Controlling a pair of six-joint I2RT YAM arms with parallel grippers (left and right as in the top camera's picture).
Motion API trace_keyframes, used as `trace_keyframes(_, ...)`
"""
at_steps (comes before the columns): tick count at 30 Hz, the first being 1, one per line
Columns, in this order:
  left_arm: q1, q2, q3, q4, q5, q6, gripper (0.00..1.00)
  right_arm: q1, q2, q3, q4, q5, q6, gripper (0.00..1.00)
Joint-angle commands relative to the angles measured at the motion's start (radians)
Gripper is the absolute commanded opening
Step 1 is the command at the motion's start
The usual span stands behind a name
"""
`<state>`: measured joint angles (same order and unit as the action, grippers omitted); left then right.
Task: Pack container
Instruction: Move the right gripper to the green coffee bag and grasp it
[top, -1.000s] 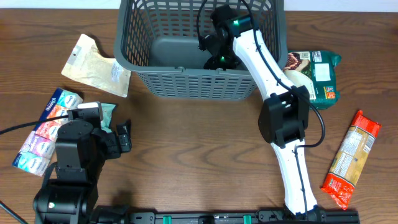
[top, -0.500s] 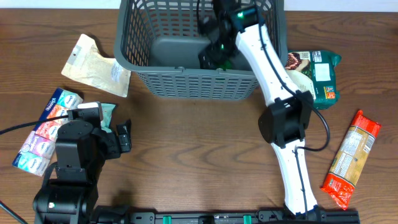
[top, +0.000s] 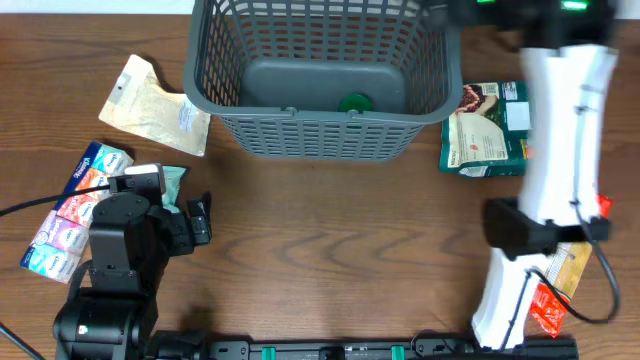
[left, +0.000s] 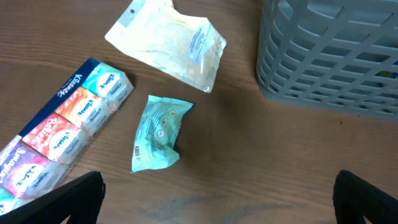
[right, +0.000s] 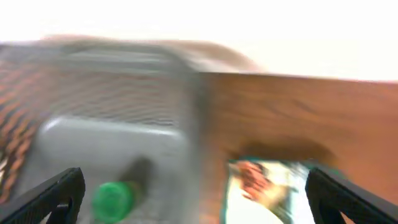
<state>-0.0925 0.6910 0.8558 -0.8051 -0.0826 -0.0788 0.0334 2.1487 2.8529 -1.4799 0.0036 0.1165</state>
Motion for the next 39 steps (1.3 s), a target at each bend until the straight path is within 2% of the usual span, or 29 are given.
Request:
trace_keyframes(1, 0.005, 0.0, 0.019, -0.001, -0.008, -0.009, 0.99, -0.139, -0.04, 0.007, -0.082, 0.048, 0.1, 0.99)
trace_keyframes(4, 0.005, 0.0, 0.019, -0.001, -0.008, -0.009, 0.99, -0.279, -0.042, 0.005, -0.207, 0.051, 0.057, 0.99)
trace_keyframes(6, 0.005, 0.0, 0.019, 0.0, -0.008, -0.009, 0.99, -0.341, -0.033, -0.026, -0.219, 0.016, -0.024, 0.99)
trace_keyframes(12, 0.005, 0.0, 0.019, 0.003, -0.008, -0.009, 0.99, -0.435, -0.018, -0.278, -0.207, -0.008, -0.285, 0.99)
trace_keyframes(16, 0.005, 0.0, 0.019, 0.016, -0.008, -0.01, 0.99, -0.441, -0.014, -0.523, -0.093, -0.038, -0.431, 0.99)
trace_keyframes(21, 0.005, 0.0, 0.019, 0.021, -0.008, -0.009, 0.99, -0.428, -0.014, -0.797, 0.123, -0.169, -0.521, 0.99)
trace_keyframes(26, 0.005, 0.0, 0.019, 0.021, -0.008, -0.009, 0.99, -0.409, -0.014, -1.02, 0.358, -0.173, -0.514, 0.99)
trace_keyframes(34, 0.005, 0.0, 0.019, 0.021, -0.008, -0.01, 0.99, -0.383, -0.014, -1.241, 0.651, -0.199, -0.479, 0.99)
trace_keyframes(39, 0.005, 0.0, 0.019, 0.022, -0.008, -0.009, 0.99, -0.372, -0.011, -1.389, 0.859, -0.203, -0.388, 0.99)
